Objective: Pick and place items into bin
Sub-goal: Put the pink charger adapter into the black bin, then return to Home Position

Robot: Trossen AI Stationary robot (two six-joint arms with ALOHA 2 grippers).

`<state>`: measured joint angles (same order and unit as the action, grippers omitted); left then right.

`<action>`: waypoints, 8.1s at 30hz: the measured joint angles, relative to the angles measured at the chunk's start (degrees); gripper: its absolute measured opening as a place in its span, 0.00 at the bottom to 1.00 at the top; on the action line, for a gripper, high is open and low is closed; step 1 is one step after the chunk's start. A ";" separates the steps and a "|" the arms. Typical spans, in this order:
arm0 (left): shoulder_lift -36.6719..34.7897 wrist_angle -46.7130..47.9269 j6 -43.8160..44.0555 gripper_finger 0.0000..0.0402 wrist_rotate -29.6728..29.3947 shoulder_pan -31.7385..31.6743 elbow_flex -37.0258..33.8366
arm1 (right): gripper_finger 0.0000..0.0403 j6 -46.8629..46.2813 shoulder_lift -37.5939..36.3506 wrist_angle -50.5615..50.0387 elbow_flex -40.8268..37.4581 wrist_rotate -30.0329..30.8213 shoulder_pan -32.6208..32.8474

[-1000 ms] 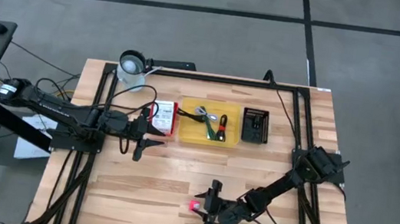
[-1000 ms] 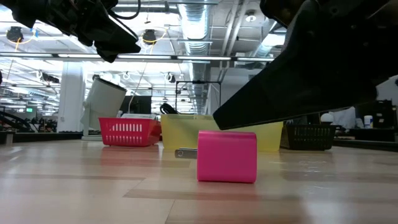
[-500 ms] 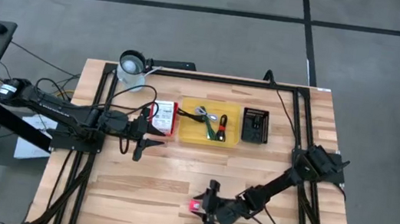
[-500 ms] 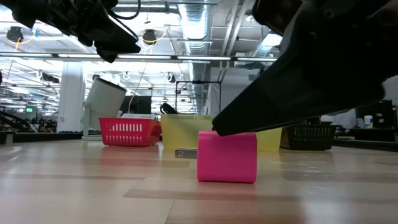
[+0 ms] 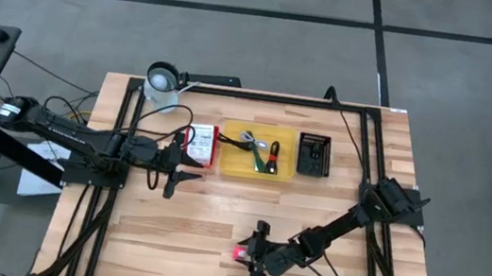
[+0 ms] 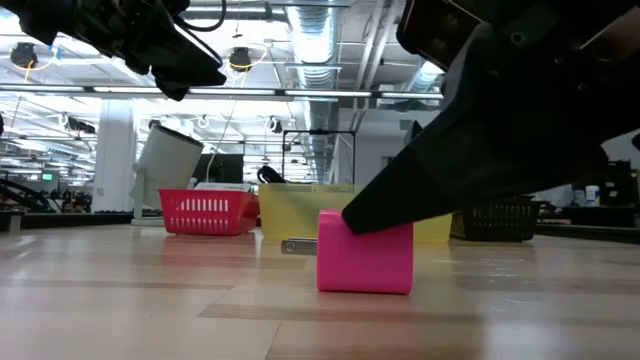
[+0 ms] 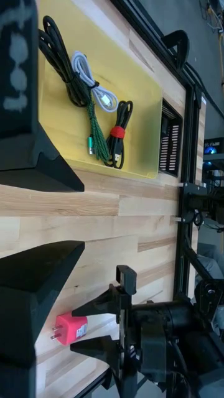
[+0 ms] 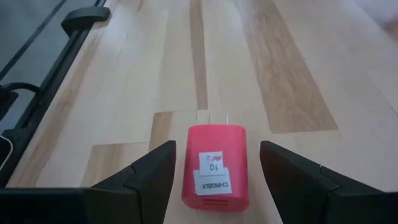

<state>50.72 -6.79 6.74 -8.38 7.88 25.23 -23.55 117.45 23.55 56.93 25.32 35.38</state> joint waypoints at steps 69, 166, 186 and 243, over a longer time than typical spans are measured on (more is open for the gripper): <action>0.00 0.04 0.04 0.31 0.02 0.01 0.00 | 0.35 -1.46 -19.09 -36.82 -0.05 0.07 -8.51; -0.02 -8.74 -2.34 0.31 8.35 2.50 0.04 | 0.53 -11.19 -35.71 -41.69 -0.02 -22.40 -38.68; -22.02 -6.87 -2.14 0.31 3.76 5.39 0.13 | 0.53 -12.20 -49.20 22.50 -1.32 -92.71 -37.60; -36.61 -5.40 1.20 0.31 -32.46 15.15 -24.74 | 0.53 9.92 -117.11 -32.79 -52.70 -48.03 -37.31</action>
<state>14.11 -12.19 7.94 -40.84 23.03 0.49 -13.63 0.34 -9.24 4.23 -22.70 -1.93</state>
